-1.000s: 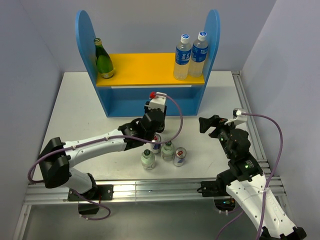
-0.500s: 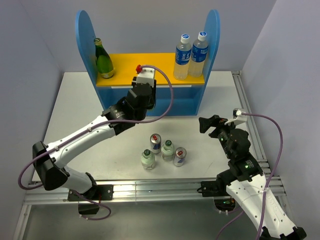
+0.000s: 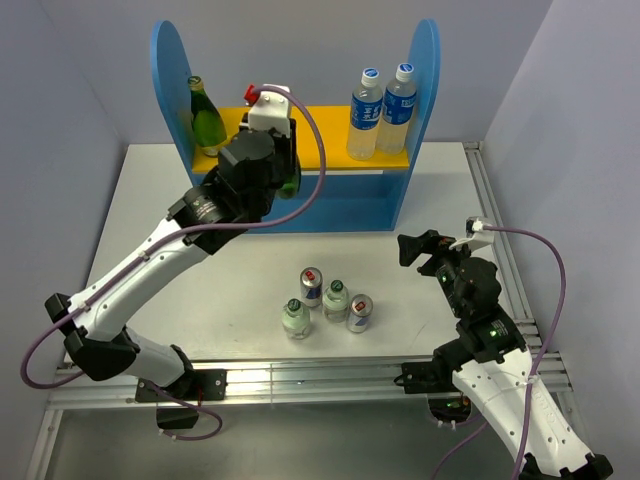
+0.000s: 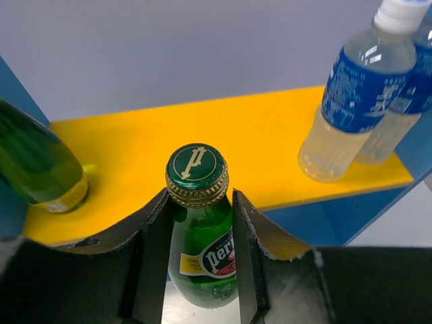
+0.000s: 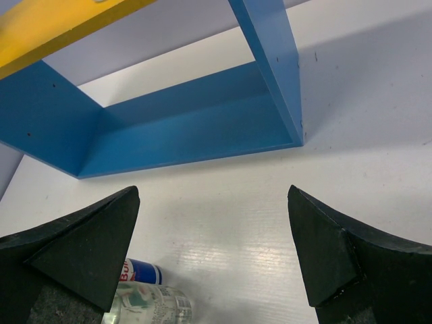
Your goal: Place and organize the beverage onto the shelf
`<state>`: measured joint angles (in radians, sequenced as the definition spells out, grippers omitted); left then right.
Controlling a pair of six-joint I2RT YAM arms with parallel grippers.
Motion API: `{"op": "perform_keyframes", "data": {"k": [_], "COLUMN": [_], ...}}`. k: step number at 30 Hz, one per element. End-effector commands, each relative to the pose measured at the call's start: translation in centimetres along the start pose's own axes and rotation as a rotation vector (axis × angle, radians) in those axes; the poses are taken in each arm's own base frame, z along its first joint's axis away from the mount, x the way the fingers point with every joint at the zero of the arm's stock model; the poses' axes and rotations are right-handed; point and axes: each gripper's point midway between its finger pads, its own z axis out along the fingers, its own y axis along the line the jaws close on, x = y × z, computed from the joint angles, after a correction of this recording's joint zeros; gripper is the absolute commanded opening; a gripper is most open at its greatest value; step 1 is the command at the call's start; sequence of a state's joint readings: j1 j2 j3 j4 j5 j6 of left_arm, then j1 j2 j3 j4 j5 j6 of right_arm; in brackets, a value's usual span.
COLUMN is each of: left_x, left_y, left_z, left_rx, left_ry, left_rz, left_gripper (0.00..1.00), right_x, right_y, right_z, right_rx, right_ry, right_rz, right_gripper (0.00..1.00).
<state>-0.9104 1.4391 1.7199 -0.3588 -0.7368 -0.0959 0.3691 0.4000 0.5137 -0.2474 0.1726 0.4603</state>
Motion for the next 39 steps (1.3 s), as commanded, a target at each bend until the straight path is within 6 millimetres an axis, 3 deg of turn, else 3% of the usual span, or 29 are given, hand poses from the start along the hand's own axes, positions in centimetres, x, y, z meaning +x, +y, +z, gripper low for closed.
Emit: {"op": "perform_keyframes", "data": {"k": [1,15,20,31,37,39], "left_x": [-7.8,-10.1,-9.6,-8.2,-7.2,-6.9], "left_y": [2.3,6.3,8.0,12.3,13.1,13.1], "left_z": [-1.0,3.3,5.9,7.3,8.0,8.2], "left_rx": [-0.042,-0.154,-0.217,-0.312,-0.342,-0.339], "left_ry": [-0.181,-0.251,-0.244,-0.262,-0.252,-0.254], "left_rz": [-0.105,-0.114,-0.069,-0.081,-0.078,-0.110], "left_gripper": [0.00,0.00,0.00,0.00,0.01,0.07], "right_x": [-0.4,-0.2,-0.1,0.1,0.2,0.1], "right_y": [0.2,0.2,0.1,0.3,0.3,0.4], "right_z": [0.0,0.0,0.2,0.6,0.7,0.7], "right_rx": [-0.011,-0.014,-0.012,-0.020,-0.018,-0.022], "right_ry": [-0.030,-0.032,-0.030,-0.019,-0.017,-0.019], "right_rz": [0.015,0.012,0.012,0.009,0.007,0.008], "right_gripper": [0.97,0.97,0.97,0.97,0.97,0.97]}}
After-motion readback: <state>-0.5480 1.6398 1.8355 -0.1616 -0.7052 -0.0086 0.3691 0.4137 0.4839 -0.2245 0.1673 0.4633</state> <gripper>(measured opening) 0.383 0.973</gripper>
